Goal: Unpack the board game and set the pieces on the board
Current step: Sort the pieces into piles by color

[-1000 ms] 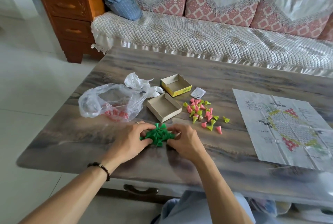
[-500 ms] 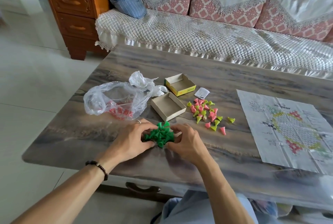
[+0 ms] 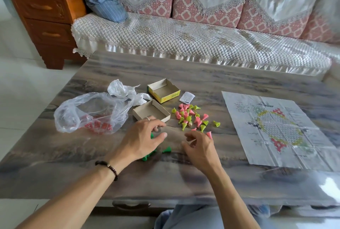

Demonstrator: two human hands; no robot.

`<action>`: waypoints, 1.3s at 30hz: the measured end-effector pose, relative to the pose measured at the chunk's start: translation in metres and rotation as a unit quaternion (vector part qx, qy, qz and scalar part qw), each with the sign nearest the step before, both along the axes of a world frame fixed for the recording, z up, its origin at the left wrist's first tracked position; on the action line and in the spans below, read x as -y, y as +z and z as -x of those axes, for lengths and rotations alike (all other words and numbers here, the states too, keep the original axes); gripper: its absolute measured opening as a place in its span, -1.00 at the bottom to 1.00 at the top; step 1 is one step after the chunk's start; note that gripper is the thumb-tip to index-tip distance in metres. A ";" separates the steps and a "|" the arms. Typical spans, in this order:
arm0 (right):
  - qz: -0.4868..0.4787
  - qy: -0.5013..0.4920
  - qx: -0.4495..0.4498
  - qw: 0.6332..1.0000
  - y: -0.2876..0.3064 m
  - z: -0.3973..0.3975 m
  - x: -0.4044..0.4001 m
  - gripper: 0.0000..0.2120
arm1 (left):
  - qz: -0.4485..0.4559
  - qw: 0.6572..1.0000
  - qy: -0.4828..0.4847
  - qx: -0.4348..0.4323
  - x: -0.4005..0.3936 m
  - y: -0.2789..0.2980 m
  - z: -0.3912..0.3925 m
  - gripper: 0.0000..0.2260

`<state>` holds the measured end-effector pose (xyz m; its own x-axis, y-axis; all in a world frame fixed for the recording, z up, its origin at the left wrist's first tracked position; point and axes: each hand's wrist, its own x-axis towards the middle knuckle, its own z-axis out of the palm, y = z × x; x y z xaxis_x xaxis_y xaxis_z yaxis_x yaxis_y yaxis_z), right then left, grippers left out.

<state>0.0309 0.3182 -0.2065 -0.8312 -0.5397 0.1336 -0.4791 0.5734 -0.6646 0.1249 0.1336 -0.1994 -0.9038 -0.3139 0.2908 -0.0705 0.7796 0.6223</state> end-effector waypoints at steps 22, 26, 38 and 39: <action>-0.015 -0.166 -0.032 0.985 -0.009 0.049 -0.030 -0.76 | 0.098 0.981 -0.123 0.110 -0.035 0.007 0.065 -0.69; -0.036 -0.108 -0.083 0.990 -0.015 0.062 -0.037 -0.95 | 0.129 0.979 -0.120 0.098 -0.057 0.005 0.090 -0.65; 0.013 -0.077 -0.091 0.993 0.008 0.096 -0.011 -0.98 | 0.100 0.992 -0.079 0.028 -0.051 -0.015 0.093 -0.89; 0.008 -0.054 -0.102 0.993 0.011 0.098 -0.005 -0.95 | 0.090 0.992 -0.080 0.031 -0.049 -0.016 0.092 -0.90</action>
<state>-0.0675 0.3230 -0.1957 -0.8386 -0.4457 0.3133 -0.5414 0.6185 -0.5695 0.0330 0.1830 -0.2151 -0.9557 -0.1140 0.2714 0.0286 0.8816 0.4711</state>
